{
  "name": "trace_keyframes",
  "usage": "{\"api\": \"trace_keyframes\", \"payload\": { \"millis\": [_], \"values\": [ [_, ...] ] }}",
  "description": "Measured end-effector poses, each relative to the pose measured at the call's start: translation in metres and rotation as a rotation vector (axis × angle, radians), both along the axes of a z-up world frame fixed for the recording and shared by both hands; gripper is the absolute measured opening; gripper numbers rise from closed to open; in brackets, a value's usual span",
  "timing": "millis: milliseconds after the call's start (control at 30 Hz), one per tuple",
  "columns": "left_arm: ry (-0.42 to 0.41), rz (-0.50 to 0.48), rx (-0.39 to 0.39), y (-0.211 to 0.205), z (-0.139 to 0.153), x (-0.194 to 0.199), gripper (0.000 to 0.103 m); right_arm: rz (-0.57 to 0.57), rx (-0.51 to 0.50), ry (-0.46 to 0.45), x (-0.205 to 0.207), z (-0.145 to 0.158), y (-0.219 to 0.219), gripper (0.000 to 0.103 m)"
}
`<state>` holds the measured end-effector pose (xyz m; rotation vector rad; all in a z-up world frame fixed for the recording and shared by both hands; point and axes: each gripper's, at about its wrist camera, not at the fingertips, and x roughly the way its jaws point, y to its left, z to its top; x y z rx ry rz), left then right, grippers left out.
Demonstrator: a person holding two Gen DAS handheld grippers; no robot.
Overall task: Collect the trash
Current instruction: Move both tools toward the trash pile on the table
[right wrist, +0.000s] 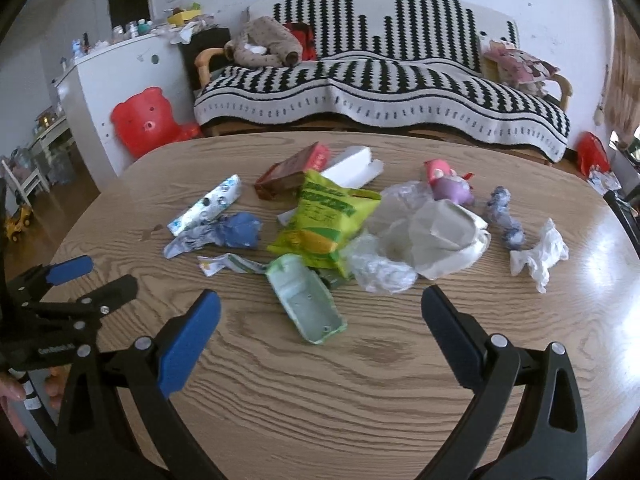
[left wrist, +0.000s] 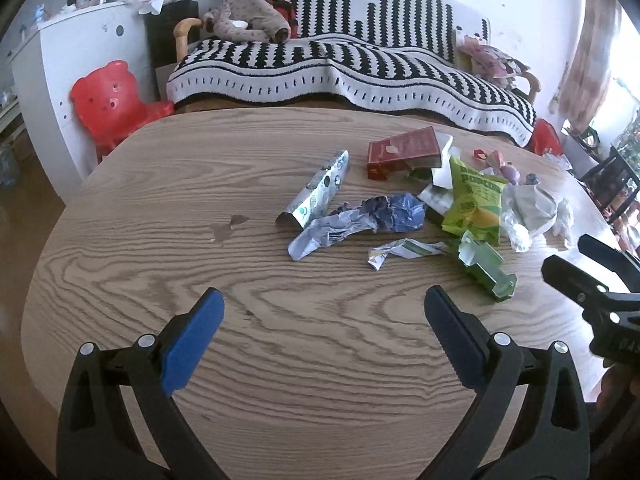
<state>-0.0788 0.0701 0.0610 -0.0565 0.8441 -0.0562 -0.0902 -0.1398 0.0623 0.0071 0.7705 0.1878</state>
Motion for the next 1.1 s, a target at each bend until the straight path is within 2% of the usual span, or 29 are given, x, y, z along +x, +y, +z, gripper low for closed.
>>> {"api": "trace_keyframes", "payload": {
  "millis": [233, 433, 767, 1100],
  "values": [
    [0.002, 0.001, 0.017, -0.003, -0.002, 0.002, 0.098, -0.041, 0.031, 0.015, 0.002, -0.003, -0.022, 0.097],
    [-0.002, 0.011, 0.021, 0.001, -0.003, 0.003, 0.098, -0.030, 0.032, 0.024, 0.000, -0.004, -0.024, 0.097],
    [0.028, 0.084, 0.036, 0.020, -0.012, 0.010, 0.098, -0.043, 0.050, 0.019, 0.000, -0.002, -0.031, 0.097],
    [0.027, 0.086, 0.076, 0.015, -0.015, 0.011, 0.098, -0.042, 0.054, 0.023, -0.001, -0.003, -0.032, 0.097]
  ]
}}
